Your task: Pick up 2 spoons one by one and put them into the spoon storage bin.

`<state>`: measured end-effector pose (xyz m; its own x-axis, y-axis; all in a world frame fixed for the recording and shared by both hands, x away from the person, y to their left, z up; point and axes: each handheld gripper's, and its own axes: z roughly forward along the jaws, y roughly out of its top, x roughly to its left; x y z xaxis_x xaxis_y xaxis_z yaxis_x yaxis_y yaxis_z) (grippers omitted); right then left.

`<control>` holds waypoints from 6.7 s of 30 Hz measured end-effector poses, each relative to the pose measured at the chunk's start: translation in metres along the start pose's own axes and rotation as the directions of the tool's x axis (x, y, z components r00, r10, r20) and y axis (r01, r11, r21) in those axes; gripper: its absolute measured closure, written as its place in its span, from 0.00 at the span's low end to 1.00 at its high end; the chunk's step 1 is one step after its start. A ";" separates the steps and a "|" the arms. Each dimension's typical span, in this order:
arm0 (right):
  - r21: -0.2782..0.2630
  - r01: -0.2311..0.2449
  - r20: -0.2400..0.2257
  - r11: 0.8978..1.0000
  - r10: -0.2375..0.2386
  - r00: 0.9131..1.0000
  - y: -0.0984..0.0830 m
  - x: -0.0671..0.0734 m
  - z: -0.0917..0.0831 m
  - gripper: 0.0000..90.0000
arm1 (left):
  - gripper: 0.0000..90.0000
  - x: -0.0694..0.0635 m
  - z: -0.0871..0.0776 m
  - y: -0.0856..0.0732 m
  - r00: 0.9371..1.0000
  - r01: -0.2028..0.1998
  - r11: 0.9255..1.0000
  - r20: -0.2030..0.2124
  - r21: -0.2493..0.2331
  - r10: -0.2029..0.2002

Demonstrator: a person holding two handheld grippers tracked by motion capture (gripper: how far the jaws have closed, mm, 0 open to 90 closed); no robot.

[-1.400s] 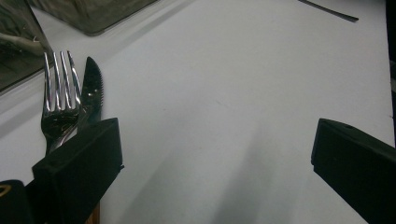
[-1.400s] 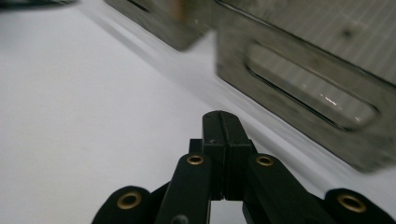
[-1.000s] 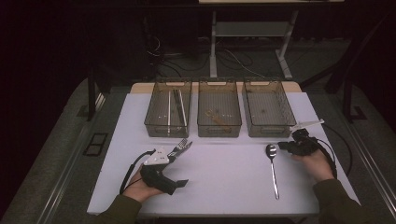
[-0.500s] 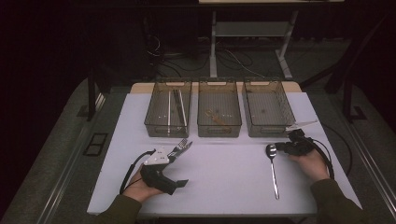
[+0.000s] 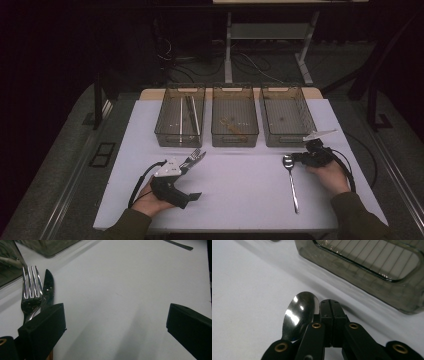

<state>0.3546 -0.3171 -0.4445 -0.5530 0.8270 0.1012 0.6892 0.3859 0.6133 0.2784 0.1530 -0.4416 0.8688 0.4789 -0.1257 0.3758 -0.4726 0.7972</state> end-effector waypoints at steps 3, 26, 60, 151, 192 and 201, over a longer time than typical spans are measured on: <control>-0.004 0.011 -0.002 1.000 -0.011 1.000 0.001 0.002 0.001 1.00 | 0.01 0.000 0.000 0.000 1.000 -0.001 1.000 -0.001 0.001 0.001; -0.018 0.096 -0.083 0.995 -0.097 0.992 0.016 0.041 0.020 1.00 | 0.01 0.000 0.000 0.000 1.000 0.002 1.000 -0.002 0.002 -0.002; -0.080 0.197 -0.274 0.977 -0.211 0.938 0.016 0.086 0.011 0.63 | 0.01 -0.001 0.000 0.000 1.000 0.000 1.000 0.003 0.004 0.000; -0.304 0.188 -0.228 0.934 -0.263 0.938 0.067 0.077 -0.023 0.98 | 0.01 0.001 0.000 0.000 1.000 0.016 1.000 0.003 -0.005 -0.016; -0.328 0.104 -0.028 0.939 -0.120 0.992 0.232 0.059 0.042 0.98 | 0.01 0.000 -0.004 0.002 0.999 0.032 0.998 0.037 -0.062 -0.030; -0.335 0.073 0.007 0.939 -0.075 0.997 0.236 0.056 0.070 0.61 | 0.01 0.000 -0.003 0.002 0.999 0.029 0.998 0.043 -0.061 -0.027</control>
<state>0.5192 -0.1515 -0.3492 -0.5996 0.7987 0.0496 0.4502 0.2854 0.8461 0.2783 0.1546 -0.4383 0.8717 0.4587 -0.1724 0.3808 -0.4127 0.8274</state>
